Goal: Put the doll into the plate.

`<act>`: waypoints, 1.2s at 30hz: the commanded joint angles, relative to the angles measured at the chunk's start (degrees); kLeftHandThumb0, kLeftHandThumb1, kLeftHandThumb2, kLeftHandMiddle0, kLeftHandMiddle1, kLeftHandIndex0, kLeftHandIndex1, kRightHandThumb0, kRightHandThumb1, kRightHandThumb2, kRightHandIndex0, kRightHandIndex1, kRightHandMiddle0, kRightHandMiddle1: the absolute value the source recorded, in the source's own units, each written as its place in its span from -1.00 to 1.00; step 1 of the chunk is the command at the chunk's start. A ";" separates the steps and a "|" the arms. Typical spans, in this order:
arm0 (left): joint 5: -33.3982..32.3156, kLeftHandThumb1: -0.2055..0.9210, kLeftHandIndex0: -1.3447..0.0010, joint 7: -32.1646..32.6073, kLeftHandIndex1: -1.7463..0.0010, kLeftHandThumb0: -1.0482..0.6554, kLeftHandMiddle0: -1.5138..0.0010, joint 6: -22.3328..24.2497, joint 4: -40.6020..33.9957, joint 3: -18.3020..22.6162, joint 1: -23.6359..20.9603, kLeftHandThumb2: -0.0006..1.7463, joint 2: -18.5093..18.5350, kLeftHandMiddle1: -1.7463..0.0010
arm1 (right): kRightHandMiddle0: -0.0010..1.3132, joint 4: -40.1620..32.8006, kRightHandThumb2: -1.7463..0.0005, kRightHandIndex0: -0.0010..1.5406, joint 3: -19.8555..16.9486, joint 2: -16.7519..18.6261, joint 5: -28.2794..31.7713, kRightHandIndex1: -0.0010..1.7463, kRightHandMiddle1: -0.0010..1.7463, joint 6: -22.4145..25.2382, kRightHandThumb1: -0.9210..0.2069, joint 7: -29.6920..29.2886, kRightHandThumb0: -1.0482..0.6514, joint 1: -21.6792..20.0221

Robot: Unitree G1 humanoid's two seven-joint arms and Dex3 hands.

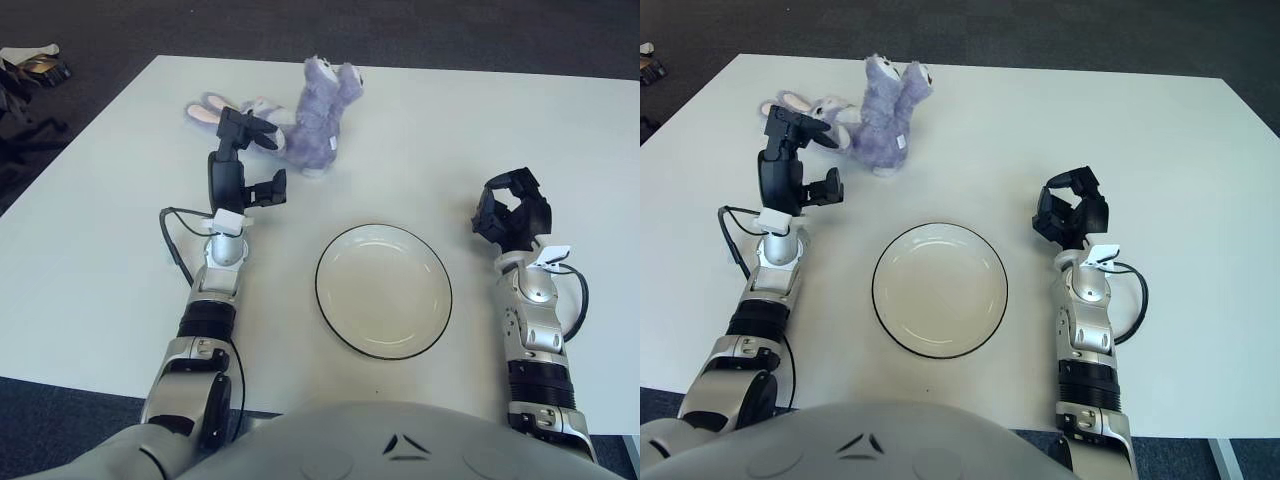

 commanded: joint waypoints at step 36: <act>10.21 -0.46 1.00 4.79 0.12 -0.13 0.93 4.44 2.49 -0.48 1.49 0.32 7.79 0.48 | -0.34 2.44 -0.16 0.54 0.98 2.32 -0.49 1.00 1.00 1.27 -0.35 -0.57 -0.26 3.70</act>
